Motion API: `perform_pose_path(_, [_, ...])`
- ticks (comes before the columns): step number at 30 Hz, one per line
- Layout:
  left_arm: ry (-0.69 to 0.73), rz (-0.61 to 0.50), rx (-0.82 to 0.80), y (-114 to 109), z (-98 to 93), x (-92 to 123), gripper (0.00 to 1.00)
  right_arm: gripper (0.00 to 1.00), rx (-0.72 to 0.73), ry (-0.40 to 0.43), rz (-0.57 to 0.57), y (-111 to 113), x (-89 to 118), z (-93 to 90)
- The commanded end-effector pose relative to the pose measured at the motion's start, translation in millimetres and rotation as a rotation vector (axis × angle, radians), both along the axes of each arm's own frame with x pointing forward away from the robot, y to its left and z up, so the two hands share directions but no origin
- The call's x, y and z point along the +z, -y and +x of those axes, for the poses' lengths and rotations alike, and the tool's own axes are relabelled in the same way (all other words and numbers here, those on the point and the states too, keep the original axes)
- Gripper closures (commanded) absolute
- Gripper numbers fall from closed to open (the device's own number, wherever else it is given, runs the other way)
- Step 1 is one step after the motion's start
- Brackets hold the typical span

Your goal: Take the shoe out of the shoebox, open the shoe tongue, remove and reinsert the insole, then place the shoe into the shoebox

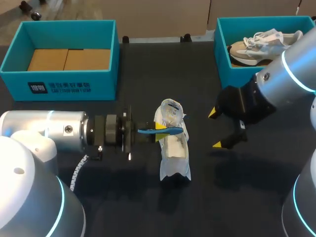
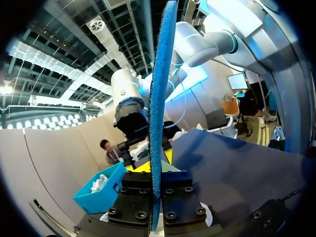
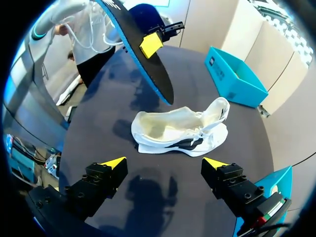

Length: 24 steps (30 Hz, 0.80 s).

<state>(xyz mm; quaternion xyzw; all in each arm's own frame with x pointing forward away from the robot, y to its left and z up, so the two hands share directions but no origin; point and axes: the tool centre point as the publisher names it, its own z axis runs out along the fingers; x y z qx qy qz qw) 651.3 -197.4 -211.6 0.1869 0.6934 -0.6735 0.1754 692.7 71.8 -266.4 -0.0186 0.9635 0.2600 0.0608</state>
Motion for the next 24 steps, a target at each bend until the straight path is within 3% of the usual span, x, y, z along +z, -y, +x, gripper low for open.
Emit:
perform_pose_path(1, [0.001, 0.0, 0.003, 0.9, -0.9, -0.4, 1.0, 0.0, -0.001, 0.001, -0.001, -1.7, -1.4, 0.3])
perform_pose_path(15, [0.011, 0.007, -0.006, 2.0, 4.6, -6.8, 1.0, 0.0, -0.001, 0.001, -0.001, -1.7, -1.4, 0.3])
perform_pose_path(24, [0.075, 0.038, 0.003, 3.1, 6.7, -11.5, 1.0, 0.0, 0.009, 0.017, -0.027, -6.3, -14.7, 10.3])
